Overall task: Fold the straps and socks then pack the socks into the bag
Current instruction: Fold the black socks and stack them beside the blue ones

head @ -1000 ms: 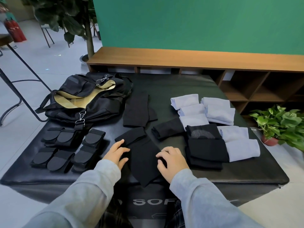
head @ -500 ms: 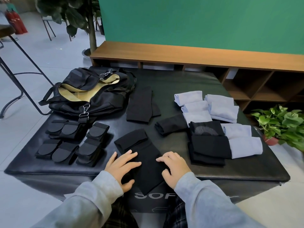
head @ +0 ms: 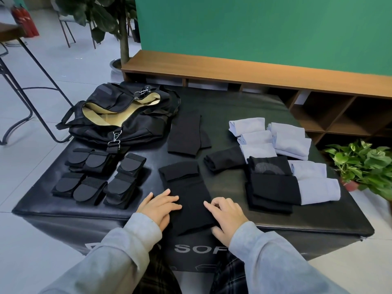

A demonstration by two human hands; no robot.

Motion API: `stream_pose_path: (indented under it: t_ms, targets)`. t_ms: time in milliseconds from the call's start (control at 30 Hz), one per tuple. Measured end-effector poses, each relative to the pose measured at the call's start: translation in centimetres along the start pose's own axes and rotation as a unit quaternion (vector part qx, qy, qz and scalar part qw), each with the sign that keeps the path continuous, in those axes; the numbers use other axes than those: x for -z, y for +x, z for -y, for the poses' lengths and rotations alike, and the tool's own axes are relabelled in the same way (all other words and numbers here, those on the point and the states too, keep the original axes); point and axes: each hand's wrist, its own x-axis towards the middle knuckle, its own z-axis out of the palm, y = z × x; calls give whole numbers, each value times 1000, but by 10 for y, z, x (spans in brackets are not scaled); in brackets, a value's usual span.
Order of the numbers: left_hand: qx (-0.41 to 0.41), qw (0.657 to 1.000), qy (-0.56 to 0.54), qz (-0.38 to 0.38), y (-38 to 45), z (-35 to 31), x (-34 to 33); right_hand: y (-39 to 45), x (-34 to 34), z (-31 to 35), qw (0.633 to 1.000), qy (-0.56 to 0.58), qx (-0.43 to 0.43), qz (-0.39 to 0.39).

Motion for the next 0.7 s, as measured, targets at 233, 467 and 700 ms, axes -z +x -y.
stream_pose_path:
  t_ms: [233, 467, 700]
  targets:
    - [45, 996, -26, 69, 0, 10, 9, 18, 0, 1, 995, 60, -74, -13]
    - [48, 995, -87, 25, -7, -5, 10, 23, -6, -4, 975, 183, -108, -65]
    - [166, 980, -103, 42, 12, -26, 16, 27, 2, -1, 970, 191, -129, -80]
